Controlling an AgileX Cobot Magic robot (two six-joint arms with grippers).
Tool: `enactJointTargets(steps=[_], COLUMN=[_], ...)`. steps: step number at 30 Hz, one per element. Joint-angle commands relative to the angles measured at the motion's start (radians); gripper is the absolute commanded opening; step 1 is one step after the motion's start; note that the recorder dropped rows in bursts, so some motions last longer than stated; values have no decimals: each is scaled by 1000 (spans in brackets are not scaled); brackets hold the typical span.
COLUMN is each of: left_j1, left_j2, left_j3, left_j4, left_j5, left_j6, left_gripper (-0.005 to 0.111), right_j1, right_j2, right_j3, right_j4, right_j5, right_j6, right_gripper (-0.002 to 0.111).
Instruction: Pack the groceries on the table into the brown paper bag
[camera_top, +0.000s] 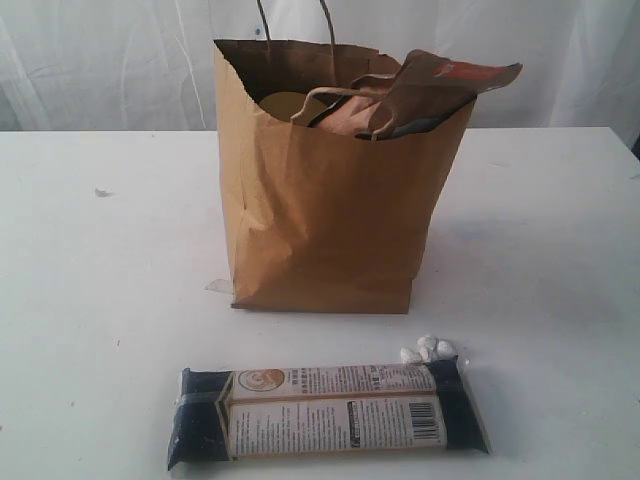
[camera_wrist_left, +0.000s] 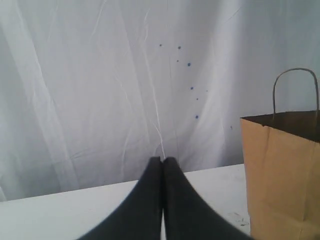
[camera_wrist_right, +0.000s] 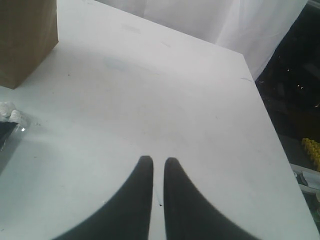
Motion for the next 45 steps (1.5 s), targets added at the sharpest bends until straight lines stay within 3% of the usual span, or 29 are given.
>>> enactJointTargets(steps=[1, 9, 12, 14, 16, 21, 24, 28, 33, 41, 45], left_j1=[-7, -26, -26, -26, -26, -26, -26, -26, -26, -24, -24], left_j2=[-10, -1, -1, -1, -1, -1, -1, -1, -19, -266, -268], left_j3=[5, 47, 90, 136, 191, 339, 432, 524, 524, 524, 524], left_j4=[5, 66, 70, 155, 348, 1102, 1231, 1229, 1229, 1208, 1173], left_j5=[-38, -80, -36, -43, -71, -144, -238, -287, -256, -280, -162], left_j6=[-1, -15, -15, -78, -312, -1200, -1466, -1463, -1347, -1316, -1312], left_gripper=[0, 0, 0, 0, 0, 0, 0, 0, 0, 0, 0], right_j1=[3, 3, 3, 3, 3, 3, 3, 3, 3, 3, 3], right_j2=[-6, -6, -6, -6, -6, -6, -6, -6, -6, -6, -6], right_j3=[2, 2, 2, 2, 2, 2, 2, 2, 2, 2, 2], right_j4=[0, 0, 0, 0, 0, 0, 0, 0, 0, 0, 0], right_j5=[-14, -14, -14, -14, -14, -14, -14, -14, -14, -14, -16], right_j6=[3, 3, 3, 3, 3, 3, 3, 3, 3, 3, 3], right_gripper=[8, 8, 8, 8, 8, 8, 8, 8, 8, 8, 8])
